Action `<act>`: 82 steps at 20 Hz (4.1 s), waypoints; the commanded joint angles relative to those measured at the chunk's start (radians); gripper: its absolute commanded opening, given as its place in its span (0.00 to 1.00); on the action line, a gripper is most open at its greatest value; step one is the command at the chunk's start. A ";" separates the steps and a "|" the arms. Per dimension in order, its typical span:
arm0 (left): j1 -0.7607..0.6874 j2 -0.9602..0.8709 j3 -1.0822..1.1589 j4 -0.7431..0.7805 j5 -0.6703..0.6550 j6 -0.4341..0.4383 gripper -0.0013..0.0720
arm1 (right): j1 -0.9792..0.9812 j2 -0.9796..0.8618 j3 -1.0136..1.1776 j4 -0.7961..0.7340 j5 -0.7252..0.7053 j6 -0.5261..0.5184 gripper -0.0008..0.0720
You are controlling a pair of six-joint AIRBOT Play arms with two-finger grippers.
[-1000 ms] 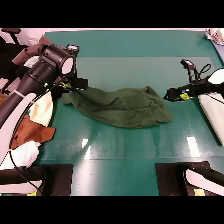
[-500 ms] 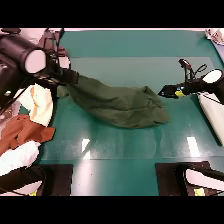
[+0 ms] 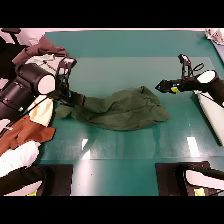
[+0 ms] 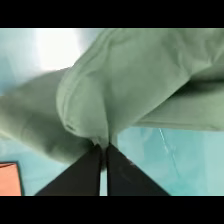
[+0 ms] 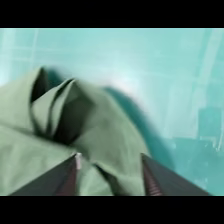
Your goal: Fold the shirts.
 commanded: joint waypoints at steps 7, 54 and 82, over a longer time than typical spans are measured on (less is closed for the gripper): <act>0.000 0.002 -0.045 -0.016 0.075 0.002 0.06 | 0.008 -0.134 0.002 0.382 -0.019 -0.208 0.70; 0.108 -0.693 0.471 -0.755 0.332 0.542 0.54 | 0.071 -0.313 0.083 0.491 0.040 -0.249 0.66; 0.080 -0.602 0.817 -0.889 -0.270 0.491 0.05 | 0.056 -0.313 0.119 0.472 -0.021 -0.216 0.04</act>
